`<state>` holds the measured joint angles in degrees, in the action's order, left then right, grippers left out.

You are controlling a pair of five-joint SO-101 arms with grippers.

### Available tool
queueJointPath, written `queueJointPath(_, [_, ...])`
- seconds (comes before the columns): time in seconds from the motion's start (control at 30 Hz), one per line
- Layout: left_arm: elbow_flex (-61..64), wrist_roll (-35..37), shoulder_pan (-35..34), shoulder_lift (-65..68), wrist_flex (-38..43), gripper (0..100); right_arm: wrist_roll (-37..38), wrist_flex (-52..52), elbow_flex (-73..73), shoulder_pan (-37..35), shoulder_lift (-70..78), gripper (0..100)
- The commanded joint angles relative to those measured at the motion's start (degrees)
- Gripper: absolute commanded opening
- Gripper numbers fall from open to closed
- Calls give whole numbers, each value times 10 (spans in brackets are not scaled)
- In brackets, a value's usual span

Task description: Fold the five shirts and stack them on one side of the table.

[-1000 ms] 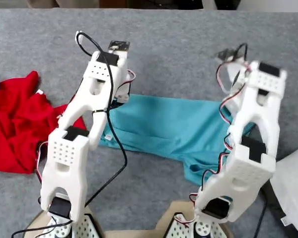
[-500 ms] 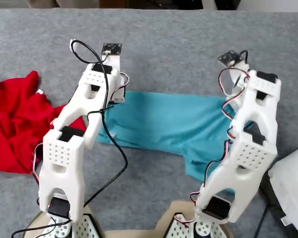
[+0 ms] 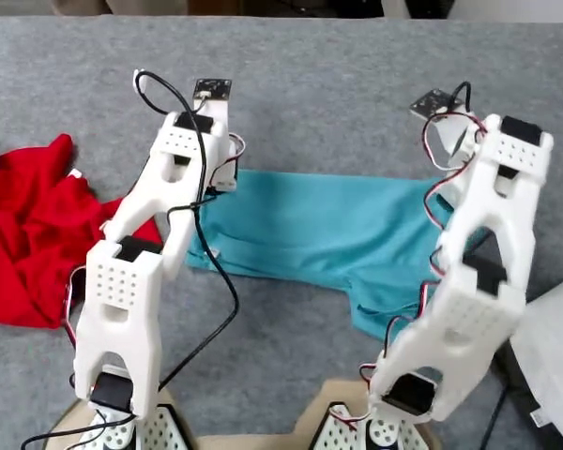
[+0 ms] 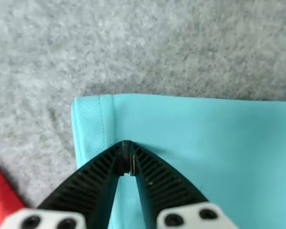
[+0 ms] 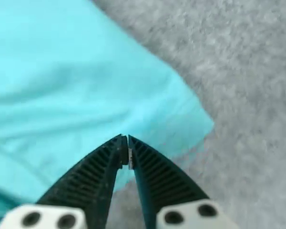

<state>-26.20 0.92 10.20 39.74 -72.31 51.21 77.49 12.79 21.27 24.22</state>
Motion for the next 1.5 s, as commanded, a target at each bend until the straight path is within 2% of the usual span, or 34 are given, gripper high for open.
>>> queueJointPath(0.0, [-52, -4, -6, -7, -39, 19, 8, -9, -105, -3, -166, 23])
queueJointPath(0.17, [-57, -5, -4, -7, -65, 19, 29, -77, -342, -40, -317, 23])
queueJointPath(0.33, [-31, -5, -6, -17, -65, 19, 25, -171, -539, -57, -393, 23])
queueJointPath(0.7, [53, -6, -6, -131, -60, 19, 28, -182, -671, -57, -413, 23])
queueJointPath(1.07, [84, -6, -7, -141, -47, 19, 49, -184, -830, -54, -604, 23])
queueJointPath(1.17, [79, -6, -7, -141, -47, 19, 46, -184, -836, -47, -647, 23])
queueJointPath(1.3, [78, -4, -6, -141, -25, 19, 47, -185, -750, -15, -679, 23])
queueJointPath(1.47, [84, -1, -4, -135, 35, 19, 45, -198, -621, -14, -611, 23])
